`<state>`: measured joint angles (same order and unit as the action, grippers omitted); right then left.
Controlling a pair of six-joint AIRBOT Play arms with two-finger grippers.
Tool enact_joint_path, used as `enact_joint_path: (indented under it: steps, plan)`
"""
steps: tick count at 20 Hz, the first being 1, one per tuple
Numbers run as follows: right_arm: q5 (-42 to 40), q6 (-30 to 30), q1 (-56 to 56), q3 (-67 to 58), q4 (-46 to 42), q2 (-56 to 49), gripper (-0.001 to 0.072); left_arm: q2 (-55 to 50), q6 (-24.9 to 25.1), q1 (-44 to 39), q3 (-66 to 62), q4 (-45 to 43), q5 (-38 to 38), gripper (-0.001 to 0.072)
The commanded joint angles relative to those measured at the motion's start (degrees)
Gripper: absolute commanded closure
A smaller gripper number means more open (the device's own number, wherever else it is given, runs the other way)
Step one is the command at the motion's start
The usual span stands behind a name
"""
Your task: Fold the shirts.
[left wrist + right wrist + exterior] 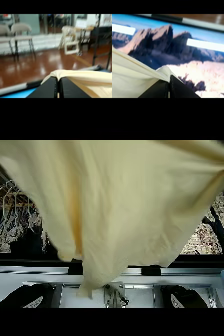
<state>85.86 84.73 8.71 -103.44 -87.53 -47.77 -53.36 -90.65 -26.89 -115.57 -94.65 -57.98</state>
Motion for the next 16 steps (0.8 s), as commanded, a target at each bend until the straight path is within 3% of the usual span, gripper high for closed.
enact_joint_path:
  steps: [1, 6, 8, 11, 14, 15, 16]
  plan:
    - [8.66, 2.12, -0.02, 4.13, 0.37, -9.14, 0.065, -7.61, 0.02, 2.45, 0.61, -4.81, -10.86, 0.0674]
    - [-12.79, 2.56, -0.02, 13.07, -2.03, -27.61, 0.065, -21.97, -1.31, 8.55, 6.67, -4.37, -13.0, 0.0674]
    - [-20.81, 7.21, -0.02, 13.05, -4.15, -34.58, 0.065, -29.24, -3.06, 9.55, 6.71, -2.86, -13.0, 0.0674]
    - [-23.98, 13.68, -0.02, 13.05, -4.24, -40.85, 0.0649, -38.6, -3.08, 9.35, 6.71, 1.64, -13.05, 0.0674]
    - [-22.67, 14.03, 0.09, 13.05, -0.5, -45.11, 0.0641, -45.79, -3.08, 9.38, 6.71, 12.37, -13.73, 0.0665]
    - [-22.23, 14.01, 0.09, 13.05, 0.02, -45.57, 0.058, -47.01, -3.08, 9.42, 6.71, 14.86, -14.43, 0.0577]
    - [-21.55, 13.92, -0.09, 12.96, 0.0, -45.38, 0.0331, -47.63, -3.08, 9.64, 6.69, 15.8, -15.96, 0.0341]
